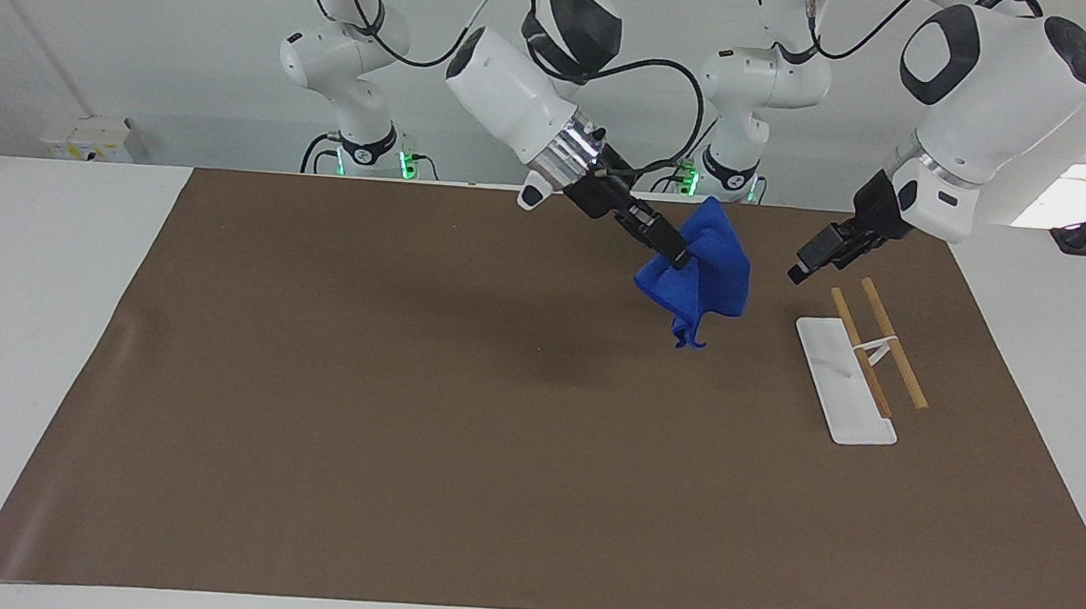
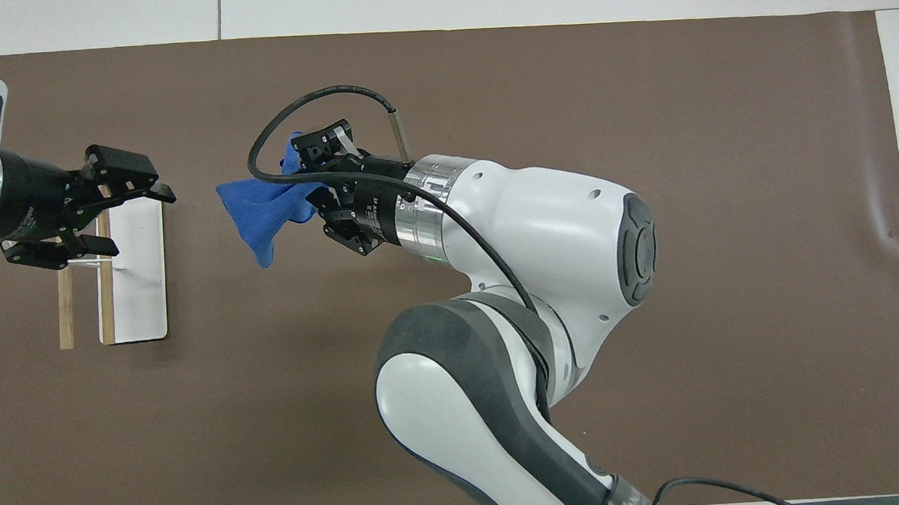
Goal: Right arm passes towel to left arm to hang
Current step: 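Carry the towel onward with the right gripper while the left gripper reaches it, then close the left gripper on the towel beside the right gripper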
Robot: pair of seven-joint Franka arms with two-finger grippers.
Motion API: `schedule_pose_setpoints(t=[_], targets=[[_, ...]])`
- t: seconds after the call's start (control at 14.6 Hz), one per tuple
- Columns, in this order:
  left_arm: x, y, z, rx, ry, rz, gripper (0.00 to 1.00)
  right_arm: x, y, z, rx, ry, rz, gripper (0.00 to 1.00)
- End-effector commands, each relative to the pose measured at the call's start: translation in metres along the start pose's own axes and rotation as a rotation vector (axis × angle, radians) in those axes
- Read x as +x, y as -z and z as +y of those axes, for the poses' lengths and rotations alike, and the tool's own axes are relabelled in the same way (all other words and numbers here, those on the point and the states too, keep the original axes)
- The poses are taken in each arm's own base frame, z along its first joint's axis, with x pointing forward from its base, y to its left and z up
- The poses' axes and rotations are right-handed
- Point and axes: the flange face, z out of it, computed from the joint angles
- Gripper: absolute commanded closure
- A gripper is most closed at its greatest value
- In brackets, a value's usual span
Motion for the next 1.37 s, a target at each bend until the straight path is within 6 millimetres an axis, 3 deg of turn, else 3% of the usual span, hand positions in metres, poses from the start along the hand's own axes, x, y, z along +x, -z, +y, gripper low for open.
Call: schedule_pose_setpoints(t=[0.0,0.41,0.69,0.96,1.17,1.3], targets=[[0.005,-0.019,0.009,-0.079,0.242,-0.032,0.0,-0.002,0.001,-0.004,0.029,-0.023,-0.005,1.0],[-0.009,-0.06,0.026,-0.094,0.609,-0.049,0.0,-0.003,0.0,-0.004,0.028,-0.022,-0.007,1.0],[-0.01,-0.09,0.021,-0.167,0.792,-0.157,0.0,-0.003,0.001,-0.004,0.029,-0.021,-0.005,1.0],[-0.02,-0.094,0.03,-0.198,0.91,-0.247,0.0,-0.002,0.0,-0.004,0.028,-0.02,-0.005,1.0],[-0.021,-0.095,0.035,-0.22,0.902,-0.252,0.0,-0.002,-0.001,-0.003,0.027,-0.02,-0.004,1.0],[-0.017,-0.106,0.04,-0.221,0.905,-0.246,0.0,-0.001,-0.001,-0.002,0.024,-0.019,-0.004,1.0]])
